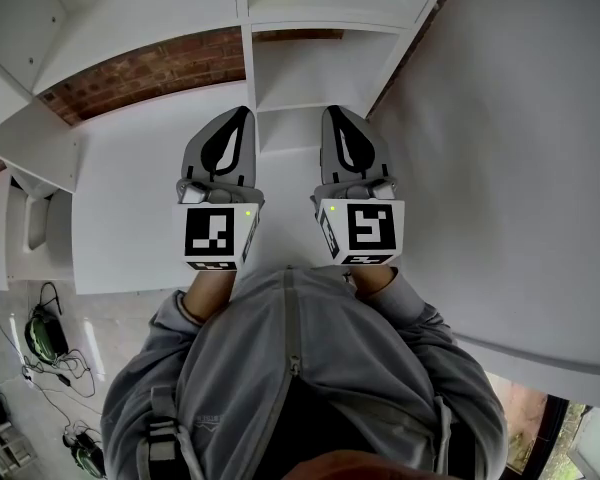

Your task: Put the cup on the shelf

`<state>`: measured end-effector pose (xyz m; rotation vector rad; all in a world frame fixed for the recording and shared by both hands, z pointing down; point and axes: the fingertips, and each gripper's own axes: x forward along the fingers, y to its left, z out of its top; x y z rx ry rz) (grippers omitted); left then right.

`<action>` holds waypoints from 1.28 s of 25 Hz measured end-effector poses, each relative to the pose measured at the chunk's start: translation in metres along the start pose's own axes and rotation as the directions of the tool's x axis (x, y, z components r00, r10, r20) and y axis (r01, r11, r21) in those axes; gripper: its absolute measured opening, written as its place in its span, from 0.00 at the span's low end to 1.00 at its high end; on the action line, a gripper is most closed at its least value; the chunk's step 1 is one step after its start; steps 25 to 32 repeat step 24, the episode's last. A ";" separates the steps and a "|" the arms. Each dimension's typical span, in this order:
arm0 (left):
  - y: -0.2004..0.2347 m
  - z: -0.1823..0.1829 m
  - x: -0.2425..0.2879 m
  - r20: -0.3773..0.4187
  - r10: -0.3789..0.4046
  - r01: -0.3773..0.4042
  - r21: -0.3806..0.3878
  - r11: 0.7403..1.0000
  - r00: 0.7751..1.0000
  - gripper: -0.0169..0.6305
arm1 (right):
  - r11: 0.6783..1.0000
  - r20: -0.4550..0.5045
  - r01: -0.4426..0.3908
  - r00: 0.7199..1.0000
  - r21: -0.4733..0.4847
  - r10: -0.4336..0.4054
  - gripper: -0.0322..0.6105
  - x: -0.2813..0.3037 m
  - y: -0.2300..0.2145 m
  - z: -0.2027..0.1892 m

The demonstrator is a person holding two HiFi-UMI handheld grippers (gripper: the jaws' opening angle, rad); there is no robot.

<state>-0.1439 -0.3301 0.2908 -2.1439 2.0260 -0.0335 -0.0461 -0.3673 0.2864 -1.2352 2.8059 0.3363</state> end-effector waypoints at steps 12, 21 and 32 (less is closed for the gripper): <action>-0.006 0.003 -0.007 0.012 -0.002 0.002 -0.001 1.000 1.000 0.04 | 0.999 -0.013 -0.039 0.999 0.022 0.039 0.09 -0.004 0.006 -0.008; -0.011 0.000 -0.007 0.007 -0.007 0.007 -0.011 1.000 1.000 0.04 | 0.998 -0.011 -0.060 0.998 0.030 0.061 0.09 -0.005 0.006 -0.009; -0.011 -0.001 -0.008 0.006 -0.006 0.006 -0.013 1.000 1.000 0.04 | 0.997 -0.012 -0.068 0.998 0.032 0.068 0.09 -0.005 0.007 -0.009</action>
